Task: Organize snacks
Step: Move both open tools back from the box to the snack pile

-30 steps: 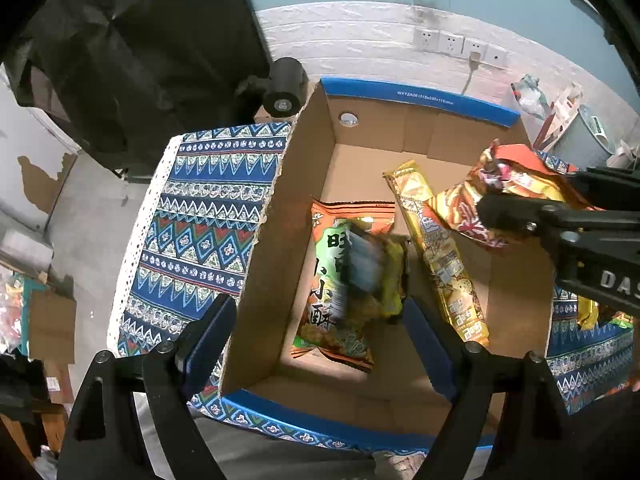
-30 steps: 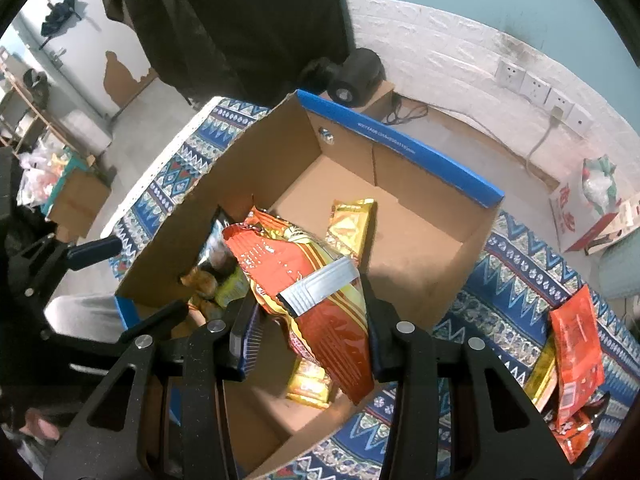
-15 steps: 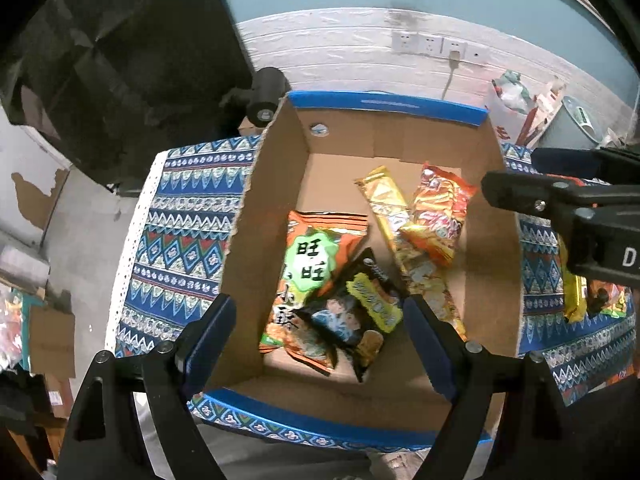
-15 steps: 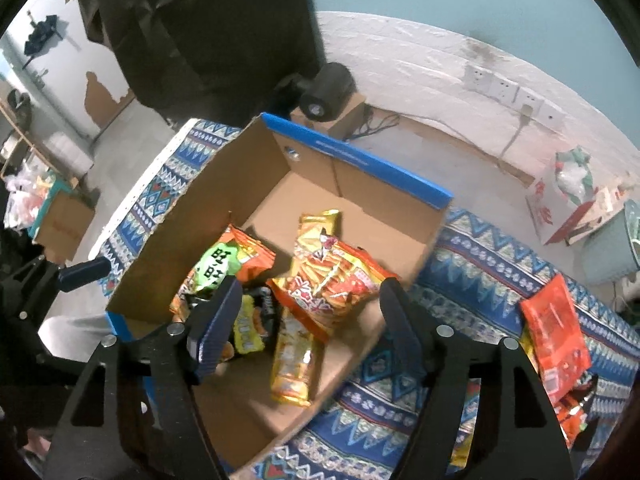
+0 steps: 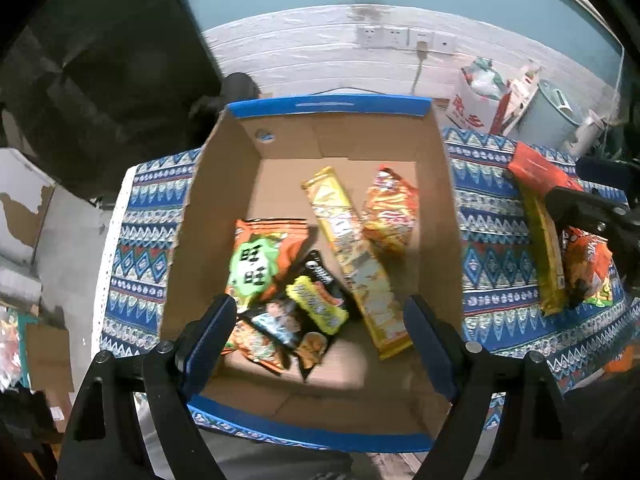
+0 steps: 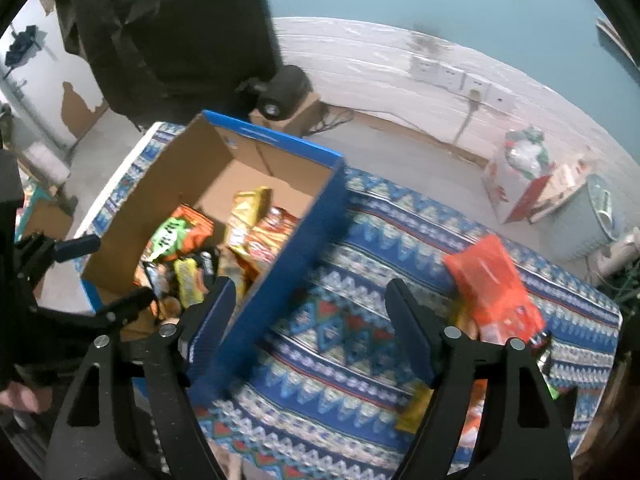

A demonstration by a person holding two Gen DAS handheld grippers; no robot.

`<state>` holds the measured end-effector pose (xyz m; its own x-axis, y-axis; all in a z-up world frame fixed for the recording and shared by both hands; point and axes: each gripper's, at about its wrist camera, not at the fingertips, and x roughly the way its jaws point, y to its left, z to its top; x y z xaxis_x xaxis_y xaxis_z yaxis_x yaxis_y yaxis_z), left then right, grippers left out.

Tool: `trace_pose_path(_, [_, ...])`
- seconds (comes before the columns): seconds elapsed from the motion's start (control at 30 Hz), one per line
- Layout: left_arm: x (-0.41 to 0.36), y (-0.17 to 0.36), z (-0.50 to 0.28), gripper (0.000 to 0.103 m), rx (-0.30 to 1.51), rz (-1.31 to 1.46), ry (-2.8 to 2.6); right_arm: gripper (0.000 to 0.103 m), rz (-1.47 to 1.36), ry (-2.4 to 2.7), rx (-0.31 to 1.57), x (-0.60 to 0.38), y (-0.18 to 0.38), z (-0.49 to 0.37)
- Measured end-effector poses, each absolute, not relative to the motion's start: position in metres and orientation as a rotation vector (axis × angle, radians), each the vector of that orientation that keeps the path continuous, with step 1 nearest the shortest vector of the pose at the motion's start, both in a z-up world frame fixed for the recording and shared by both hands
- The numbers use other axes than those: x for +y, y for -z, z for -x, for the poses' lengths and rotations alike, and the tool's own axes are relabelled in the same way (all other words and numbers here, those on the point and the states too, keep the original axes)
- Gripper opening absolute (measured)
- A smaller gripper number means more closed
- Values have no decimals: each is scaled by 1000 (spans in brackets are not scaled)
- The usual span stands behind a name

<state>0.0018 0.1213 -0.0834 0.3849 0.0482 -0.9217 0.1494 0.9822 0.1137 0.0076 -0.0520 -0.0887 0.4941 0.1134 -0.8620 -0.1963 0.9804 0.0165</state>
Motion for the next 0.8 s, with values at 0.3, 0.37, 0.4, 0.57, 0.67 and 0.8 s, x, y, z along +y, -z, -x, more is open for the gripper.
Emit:
trace_pose_path(0.3, [67,84,4,87,1173,-270,136,82,28,-101,1039,-113,82,21])
trace_pose_path(0.37, [54,85,5,87,1174,-288,156,82,20,-81,1040,-124,82,27])
trace_pose_path(0.4, [48,86,5,87,1177,-294,163,82,14,-71,1039,-132,82,31])
trace_pose_path(0.57, [19,91,7,87,1197,-316,201,82,-15,-31,1041,-163,84,47])
trace_pose_path(0.67, [3,94,8,87,1198,-341,214,82,-27,-9,1044,-181,86,56])
trace_pose_path(0.8, [-18,102,12,87,1213,-373,235,83,-45,26,1055,-206,92,70])
